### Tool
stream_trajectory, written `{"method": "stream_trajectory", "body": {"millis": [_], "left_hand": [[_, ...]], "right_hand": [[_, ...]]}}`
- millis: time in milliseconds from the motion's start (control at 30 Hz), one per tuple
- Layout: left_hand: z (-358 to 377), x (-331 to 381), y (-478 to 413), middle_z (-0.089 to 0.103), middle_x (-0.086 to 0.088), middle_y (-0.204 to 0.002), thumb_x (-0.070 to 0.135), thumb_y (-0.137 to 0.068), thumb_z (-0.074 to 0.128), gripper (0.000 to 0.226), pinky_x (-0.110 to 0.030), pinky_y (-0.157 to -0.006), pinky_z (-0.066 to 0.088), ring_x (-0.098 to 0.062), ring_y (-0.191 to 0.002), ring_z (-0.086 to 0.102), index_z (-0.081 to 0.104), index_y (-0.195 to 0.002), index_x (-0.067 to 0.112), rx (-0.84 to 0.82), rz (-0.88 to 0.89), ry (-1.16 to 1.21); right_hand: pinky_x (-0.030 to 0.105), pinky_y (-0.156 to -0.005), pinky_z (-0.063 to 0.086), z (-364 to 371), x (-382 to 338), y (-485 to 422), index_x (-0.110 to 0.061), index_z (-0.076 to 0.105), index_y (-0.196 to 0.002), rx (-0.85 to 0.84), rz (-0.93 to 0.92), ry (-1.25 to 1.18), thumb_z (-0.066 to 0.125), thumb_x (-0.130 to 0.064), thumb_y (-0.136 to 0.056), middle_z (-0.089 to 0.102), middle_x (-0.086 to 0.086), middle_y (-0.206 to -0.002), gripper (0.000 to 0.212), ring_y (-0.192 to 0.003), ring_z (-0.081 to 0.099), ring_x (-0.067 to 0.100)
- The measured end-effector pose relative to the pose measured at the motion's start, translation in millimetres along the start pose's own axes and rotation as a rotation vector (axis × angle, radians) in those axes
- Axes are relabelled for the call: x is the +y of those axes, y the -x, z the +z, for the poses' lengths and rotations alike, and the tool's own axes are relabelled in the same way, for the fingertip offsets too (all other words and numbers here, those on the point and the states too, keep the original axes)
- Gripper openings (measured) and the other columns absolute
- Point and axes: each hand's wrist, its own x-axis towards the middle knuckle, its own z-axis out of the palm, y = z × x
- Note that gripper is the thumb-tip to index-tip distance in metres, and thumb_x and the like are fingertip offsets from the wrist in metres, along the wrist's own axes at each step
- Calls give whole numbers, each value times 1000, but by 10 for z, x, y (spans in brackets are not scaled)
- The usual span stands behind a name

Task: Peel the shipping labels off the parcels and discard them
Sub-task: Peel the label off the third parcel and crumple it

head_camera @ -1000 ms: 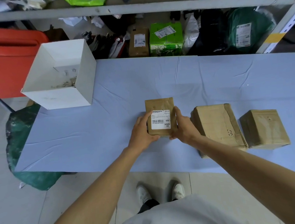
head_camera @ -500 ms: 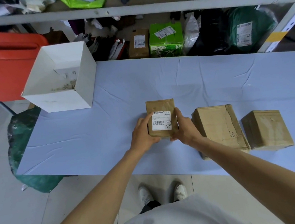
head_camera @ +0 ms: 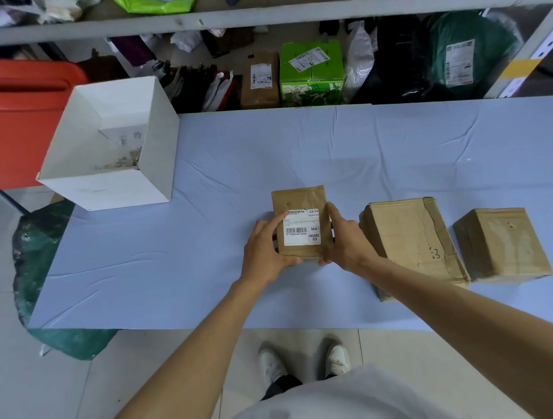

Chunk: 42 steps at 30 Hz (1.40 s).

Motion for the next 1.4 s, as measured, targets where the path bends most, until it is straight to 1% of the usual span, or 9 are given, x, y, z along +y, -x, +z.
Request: {"method": "stream_trajectory", "body": {"millis": [233, 400, 700, 833, 900, 1000, 1067, 1200, 1400], "left_hand": [[-10, -5, -21, 49, 4, -123, 8, -52, 92, 95, -36, -87, 57, -17, -102, 61, 49, -133, 32, -1, 15, 11], [-16, -52, -12, 47, 4, -132, 5, -52, 92, 103, -21, -81, 57, -14, -106, 59, 43, -140, 30, 0, -2, 101], [-25, 0, -52, 48, 2, -132, 5, -53, 91, 98, -27, -83, 57, -16, -107, 58, 46, -136, 28, -12, -27, 91], [-34, 30, -98, 50, 7, -122, 7, -46, 93, 97, -30, -82, 57, -18, -103, 61, 47, -129, 30, 0, -41, 27], [-35, 39, -110, 49, 7, -117, 6, -45, 93, 89, -36, -84, 57, -19, -101, 61, 53, -120, 29, -7, -52, 14], [5, 10, -89, 47, 6, -115, 7, -48, 92, 59, -40, -85, 56, -19, -103, 59, 64, -97, 25, -20, -59, -29], [21, -9, -70, 47, 8, -118, 8, -49, 91, 67, -39, -84, 57, -18, -103, 60, 60, -104, 29, -11, -47, -16], [29, -43, -31, 47, 9, -130, 3, -51, 91, 99, -24, -78, 58, -13, -104, 60, 46, -133, 36, 28, -24, 108], [47, -26, -4, 46, 6, -133, 4, -54, 90, 103, -30, -86, 57, -12, -105, 58, 42, -140, 35, 27, -24, 87]], "right_hand": [[34, -75, 56, -21, -10, -3, -20, 16, -148, -8, 15, -24, 77, 8, -67, 59, 9, -119, 105, -94, 63, 25], [41, -83, 57, -22, 1, -3, -20, 14, -150, -12, 11, 2, 78, 8, -65, 60, 10, -120, 110, -99, 63, 28], [44, -82, 58, -50, -26, -3, -21, 18, -149, -20, 23, -13, 77, 9, -66, 60, 10, -121, 106, -99, 64, 29], [44, -83, 57, -51, -30, 8, -20, 17, -150, -18, 19, -13, 78, 9, -65, 61, 10, -120, 108, -99, 65, 29], [43, -81, 58, -41, -32, 13, -21, 16, -150, -16, 21, -22, 76, 9, -66, 61, 9, -119, 107, -96, 65, 28], [45, -80, 58, -42, -31, 19, -21, 18, -148, -19, 11, -12, 74, 10, -67, 63, 10, -116, 103, -93, 66, 29], [47, -82, 57, -46, -26, 19, -20, 19, -147, -13, 10, 0, 75, 9, -67, 63, 10, -116, 102, -94, 65, 30], [45, -85, 56, -57, -38, 18, -20, 17, -149, -25, 22, -10, 78, 8, -65, 61, 9, -120, 107, -100, 64, 28], [46, -88, 55, -61, -40, 27, -20, 14, -151, -25, 30, 12, 77, 8, -68, 60, 12, -123, 108, -104, 62, 31]]}}
